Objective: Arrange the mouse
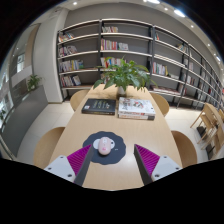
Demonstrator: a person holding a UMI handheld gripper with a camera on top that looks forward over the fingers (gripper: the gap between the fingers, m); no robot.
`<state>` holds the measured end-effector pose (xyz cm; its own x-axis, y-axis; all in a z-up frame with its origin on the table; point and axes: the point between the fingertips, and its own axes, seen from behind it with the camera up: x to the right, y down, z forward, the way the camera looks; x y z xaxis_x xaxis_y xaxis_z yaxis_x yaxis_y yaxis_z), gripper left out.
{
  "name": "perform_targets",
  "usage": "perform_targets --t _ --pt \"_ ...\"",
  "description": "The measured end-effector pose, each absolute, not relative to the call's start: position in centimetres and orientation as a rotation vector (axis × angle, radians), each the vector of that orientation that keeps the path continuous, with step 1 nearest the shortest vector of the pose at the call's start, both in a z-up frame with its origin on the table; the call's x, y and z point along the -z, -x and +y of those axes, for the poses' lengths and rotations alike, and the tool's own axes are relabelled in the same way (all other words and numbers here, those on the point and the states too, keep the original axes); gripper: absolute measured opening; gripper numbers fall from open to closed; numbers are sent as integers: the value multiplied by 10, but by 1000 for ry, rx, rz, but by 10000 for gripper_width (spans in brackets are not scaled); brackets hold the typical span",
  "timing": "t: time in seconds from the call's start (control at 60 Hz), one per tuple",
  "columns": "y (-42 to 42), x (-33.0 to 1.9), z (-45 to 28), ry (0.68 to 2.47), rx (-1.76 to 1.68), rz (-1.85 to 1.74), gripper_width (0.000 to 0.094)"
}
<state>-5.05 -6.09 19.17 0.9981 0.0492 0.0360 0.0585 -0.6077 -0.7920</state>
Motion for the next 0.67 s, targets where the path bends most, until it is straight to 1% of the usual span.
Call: perform_targets --t 0.117,0.367,0.667 --pt "40 -203 -92 2207 -2 -87 823" --pt "8 -209 -152 2196 -8 -83 821" --pt "-3 -214 -186 2182 -21 -72 817"
